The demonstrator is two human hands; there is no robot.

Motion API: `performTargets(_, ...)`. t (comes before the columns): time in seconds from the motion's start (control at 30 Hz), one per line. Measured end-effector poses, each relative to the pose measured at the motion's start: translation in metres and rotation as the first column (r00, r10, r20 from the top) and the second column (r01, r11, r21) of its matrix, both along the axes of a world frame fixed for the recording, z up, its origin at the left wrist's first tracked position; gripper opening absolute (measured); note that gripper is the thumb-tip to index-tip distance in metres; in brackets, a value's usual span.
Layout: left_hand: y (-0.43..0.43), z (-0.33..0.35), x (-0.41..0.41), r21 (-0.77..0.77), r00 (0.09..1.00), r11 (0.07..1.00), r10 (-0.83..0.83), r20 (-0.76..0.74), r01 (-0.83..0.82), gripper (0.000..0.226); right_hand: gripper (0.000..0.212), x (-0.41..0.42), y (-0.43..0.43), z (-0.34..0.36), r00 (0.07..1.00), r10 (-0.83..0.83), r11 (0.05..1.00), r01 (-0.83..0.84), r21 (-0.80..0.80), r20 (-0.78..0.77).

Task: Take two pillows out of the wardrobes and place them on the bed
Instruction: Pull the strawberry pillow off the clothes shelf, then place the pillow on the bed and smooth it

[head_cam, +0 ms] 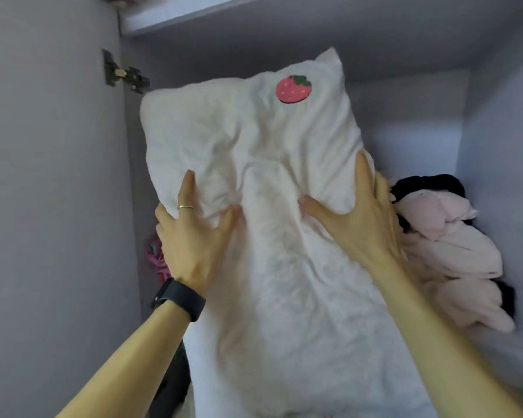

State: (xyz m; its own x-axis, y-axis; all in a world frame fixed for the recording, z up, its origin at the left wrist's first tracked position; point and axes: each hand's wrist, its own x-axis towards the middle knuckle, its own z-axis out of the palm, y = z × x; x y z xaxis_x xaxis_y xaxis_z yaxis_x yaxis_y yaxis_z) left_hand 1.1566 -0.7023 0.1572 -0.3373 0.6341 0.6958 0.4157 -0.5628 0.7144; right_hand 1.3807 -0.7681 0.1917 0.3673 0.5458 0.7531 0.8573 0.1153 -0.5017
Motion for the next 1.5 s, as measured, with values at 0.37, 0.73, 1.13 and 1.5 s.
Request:
performTargets(0.37, -0.143, -0.096, -0.133, 0.247, 0.916, 0.923, 0.346, -0.203, -0.294, 0.086, 0.118, -0.141, -0.065, -0.157, 0.851, 0.396, 0.902, -0.291, 0.319, -0.344)
performTargets(0.73, -0.294, -0.133, -0.273, 0.305, 0.657, 0.673, 0.734, -0.171, -0.673, 0.077, 0.095, -0.297, -0.119, -0.206, 0.615, 0.757, 0.633, -0.605, 0.483, -0.222)
performTargets(1.13, -0.493, -0.202, -0.365, 0.067, 0.105, 0.11, 0.992, -0.066, -0.992, 0.089, 0.089, -0.488, -0.216, -0.252, 0.083, 0.99, 0.118, -0.923, 0.367, -0.11)
performTargets(1.5, -0.678, -0.285, -0.277, -0.302, -0.486, -0.535, 0.845, -0.225, -0.789, 0.097, 0.089, -0.547, -0.386, -0.347, -0.532, 0.775, -0.582, -0.811, -0.058, -0.341)
